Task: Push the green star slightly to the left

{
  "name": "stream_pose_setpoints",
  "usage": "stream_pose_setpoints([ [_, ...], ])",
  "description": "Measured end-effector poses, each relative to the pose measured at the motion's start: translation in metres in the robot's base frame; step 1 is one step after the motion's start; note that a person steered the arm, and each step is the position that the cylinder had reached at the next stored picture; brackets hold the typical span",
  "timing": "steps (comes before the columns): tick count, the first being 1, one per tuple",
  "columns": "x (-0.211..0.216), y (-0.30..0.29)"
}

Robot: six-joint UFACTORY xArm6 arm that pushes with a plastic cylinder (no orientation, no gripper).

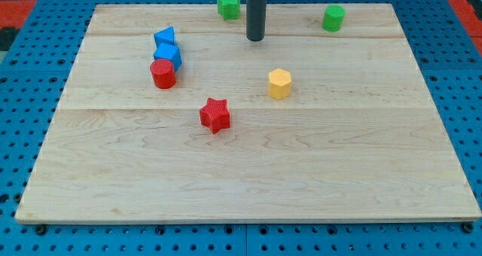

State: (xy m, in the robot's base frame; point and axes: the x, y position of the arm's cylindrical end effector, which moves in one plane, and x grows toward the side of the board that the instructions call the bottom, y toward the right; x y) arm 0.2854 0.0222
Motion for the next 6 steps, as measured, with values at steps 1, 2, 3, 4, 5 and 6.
stream_pose_setpoints([
  [1,0.005,-0.001],
  [2,-0.062,0.029],
  [3,-0.093,0.026],
  [4,-0.091,-0.033],
  [5,-0.037,-0.111],
  [6,0.025,-0.175],
])
